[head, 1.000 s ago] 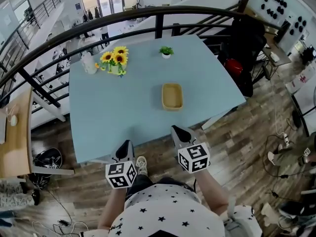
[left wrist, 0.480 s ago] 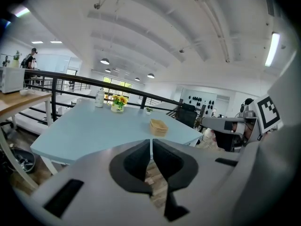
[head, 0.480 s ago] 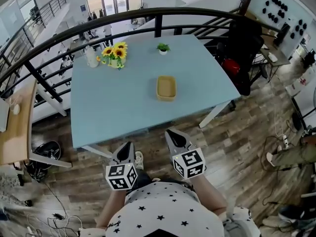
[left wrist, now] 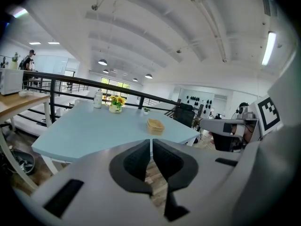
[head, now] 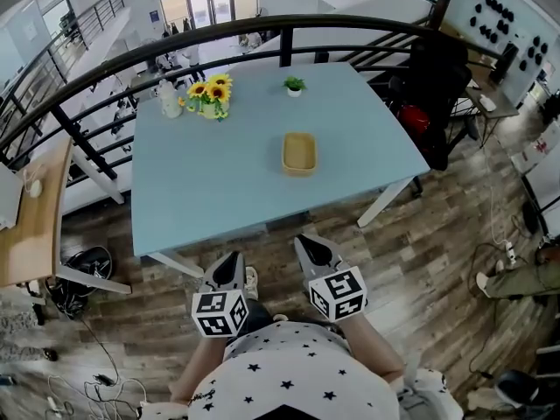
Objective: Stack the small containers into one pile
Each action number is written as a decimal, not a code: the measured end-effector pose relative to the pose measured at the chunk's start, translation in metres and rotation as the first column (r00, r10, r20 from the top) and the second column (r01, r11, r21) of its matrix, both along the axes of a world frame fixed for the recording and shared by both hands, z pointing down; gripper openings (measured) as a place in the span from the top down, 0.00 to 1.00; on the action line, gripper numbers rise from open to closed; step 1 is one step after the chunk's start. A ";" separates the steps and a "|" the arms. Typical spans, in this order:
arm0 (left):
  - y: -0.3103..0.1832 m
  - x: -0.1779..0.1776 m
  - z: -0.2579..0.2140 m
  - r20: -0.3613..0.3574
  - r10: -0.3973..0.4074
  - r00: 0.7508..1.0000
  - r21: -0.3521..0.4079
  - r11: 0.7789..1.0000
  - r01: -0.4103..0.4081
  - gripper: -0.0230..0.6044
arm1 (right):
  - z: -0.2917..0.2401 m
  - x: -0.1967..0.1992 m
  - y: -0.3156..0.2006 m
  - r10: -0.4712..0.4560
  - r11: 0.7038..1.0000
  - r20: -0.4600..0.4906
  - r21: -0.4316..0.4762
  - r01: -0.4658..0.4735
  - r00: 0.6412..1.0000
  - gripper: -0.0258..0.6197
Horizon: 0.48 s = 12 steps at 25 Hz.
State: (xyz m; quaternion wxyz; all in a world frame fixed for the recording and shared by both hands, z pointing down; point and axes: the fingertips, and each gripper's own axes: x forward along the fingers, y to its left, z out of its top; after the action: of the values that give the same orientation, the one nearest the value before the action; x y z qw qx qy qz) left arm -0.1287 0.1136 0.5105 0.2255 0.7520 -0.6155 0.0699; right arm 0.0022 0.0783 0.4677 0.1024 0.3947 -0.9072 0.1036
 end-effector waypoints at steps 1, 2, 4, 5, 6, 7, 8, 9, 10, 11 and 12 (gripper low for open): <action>0.000 0.000 -0.001 -0.001 0.000 1.000 0.001 1.000 0.000 0.93 | -0.001 -0.001 0.001 -0.006 1.000 0.002 -0.002 0.006 1.000 0.95; 0.000 0.000 -0.002 -0.002 0.000 1.000 0.001 1.000 0.000 0.93 | -0.001 -0.001 0.001 -0.012 1.000 0.002 -0.002 0.012 1.000 0.95; 0.000 0.000 -0.002 -0.003 0.000 1.000 0.002 1.000 0.000 0.93 | -0.001 -0.003 0.002 -0.020 1.000 0.000 -0.001 0.020 1.000 0.95; 0.000 0.000 -0.001 -0.003 0.000 1.000 0.001 1.000 0.000 0.93 | -0.001 -0.003 0.003 -0.022 1.000 0.000 -0.002 0.022 1.000 0.95; 0.000 -0.001 0.000 -0.003 0.000 1.000 0.000 1.000 0.000 0.93 | 0.000 -0.004 0.003 -0.024 1.000 0.002 -0.002 0.024 1.000 0.95; -0.001 -0.001 0.000 -0.003 0.000 1.000 -0.001 1.000 0.000 0.93 | 0.000 -0.004 0.002 -0.026 1.000 0.004 -0.003 0.026 1.000 0.95; -0.001 -0.002 0.000 -0.005 0.000 1.000 -0.002 1.000 0.000 0.93 | 0.000 -0.004 0.002 -0.027 1.000 0.005 -0.004 0.027 1.000 0.95; -0.002 -0.002 0.000 -0.007 -0.001 1.000 -0.003 1.000 0.001 0.93 | 0.000 -0.004 0.001 -0.029 1.000 0.005 -0.005 0.029 1.000 0.95; -0.002 -0.003 0.000 -0.009 -0.002 1.000 -0.004 1.000 0.002 0.93 | 0.000 -0.005 0.001 -0.030 1.000 0.005 -0.006 0.030 1.000 0.95; -0.002 -0.003 0.000 -0.010 -0.003 1.000 -0.005 1.000 0.003 0.93 | -0.001 -0.005 0.001 -0.031 0.999 0.006 -0.007 0.032 0.999 0.95; -0.003 -0.005 0.000 -0.010 -0.003 1.000 -0.005 1.000 0.003 0.93 | -0.001 -0.007 0.000 -0.032 0.999 0.006 -0.007 0.032 0.999 0.95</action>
State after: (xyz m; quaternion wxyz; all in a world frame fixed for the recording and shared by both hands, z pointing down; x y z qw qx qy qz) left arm -0.1334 0.1106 0.5105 0.2307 0.7508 -0.6152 0.0674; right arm -0.0044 0.0784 0.4667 0.1027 0.3794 -0.9133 0.1065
